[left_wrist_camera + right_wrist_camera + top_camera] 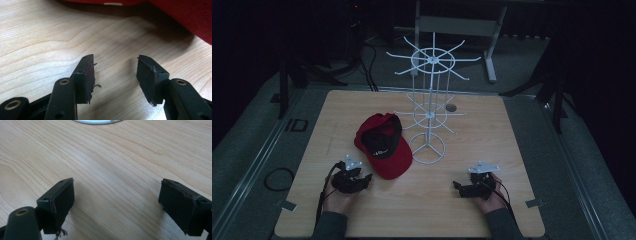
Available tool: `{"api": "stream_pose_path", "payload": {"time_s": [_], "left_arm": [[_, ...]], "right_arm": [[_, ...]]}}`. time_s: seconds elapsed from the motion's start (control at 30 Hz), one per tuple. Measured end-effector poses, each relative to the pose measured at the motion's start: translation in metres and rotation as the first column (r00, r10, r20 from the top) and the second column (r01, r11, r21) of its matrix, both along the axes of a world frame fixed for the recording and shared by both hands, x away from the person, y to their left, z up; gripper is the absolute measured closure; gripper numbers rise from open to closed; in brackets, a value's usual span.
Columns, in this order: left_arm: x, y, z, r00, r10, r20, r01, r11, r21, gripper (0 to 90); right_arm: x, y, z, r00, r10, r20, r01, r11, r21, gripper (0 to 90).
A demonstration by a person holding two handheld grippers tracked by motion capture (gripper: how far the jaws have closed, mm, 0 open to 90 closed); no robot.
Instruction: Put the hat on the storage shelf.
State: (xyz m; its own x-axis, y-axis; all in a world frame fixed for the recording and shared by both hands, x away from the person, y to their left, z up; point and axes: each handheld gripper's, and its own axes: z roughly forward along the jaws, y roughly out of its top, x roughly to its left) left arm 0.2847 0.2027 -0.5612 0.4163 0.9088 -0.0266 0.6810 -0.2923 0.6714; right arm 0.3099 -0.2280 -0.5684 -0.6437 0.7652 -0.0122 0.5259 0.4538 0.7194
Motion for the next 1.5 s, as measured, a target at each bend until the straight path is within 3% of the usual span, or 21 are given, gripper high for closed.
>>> {"api": "stream_pose_path", "payload": {"time_s": [0.2,0.6,0.73,0.83,0.97,1.23,1.5], "left_arm": [[0.0,0.0,0.0,0.9999,0.004,-0.01,-0.004,0.9998,-0.018,48.4],[0.0,-0.005,0.0,1.0,0.0,-0.007,0.0,0.9998,0.022,44.1],[-0.001,-0.004,0.002,0.9997,0.005,-0.022,-0.005,1.0,0.008,49.2],[-0.005,-0.004,0.008,0.9999,0.014,-0.003,-0.014,0.9999,0.003,52.9],[-0.011,-0.006,0.019,0.9995,-0.019,0.024,0.02,0.999,-0.041,52.8],[-0.019,-0.008,0.028,0.9978,-0.059,0.029,0.062,0.9941,-0.09,51.0],[-0.03,-0.02,0.033,0.9872,-0.157,0.023,0.159,0.9811,-0.11,57.4]], "right_arm": [[0.0,0.0,0.0,1.0,0.0,0.001,0.0,1.0,0.0,13.1],[0.0,0.0,0.0,1.0,0.0,0.0,0.0,1.0,0.0,13.1],[0.0,0.0,0.0,1.0,0.0,0.001,0.0,1.0,0.0,13.1],[0.0,0.0,0.0,1.0,0.0,0.0,0.0,1.0,0.0,13.1],[0.0,0.0,0.0,1.0,0.0,0.0,0.0,1.0,0.0,13.1],[0.0,0.0,0.0,1.0,0.0,0.0,0.0,1.0,0.0,13.1],[0.0,0.0,0.0,1.0,0.0,0.0,0.0,1.0,0.0,13.1]]}}
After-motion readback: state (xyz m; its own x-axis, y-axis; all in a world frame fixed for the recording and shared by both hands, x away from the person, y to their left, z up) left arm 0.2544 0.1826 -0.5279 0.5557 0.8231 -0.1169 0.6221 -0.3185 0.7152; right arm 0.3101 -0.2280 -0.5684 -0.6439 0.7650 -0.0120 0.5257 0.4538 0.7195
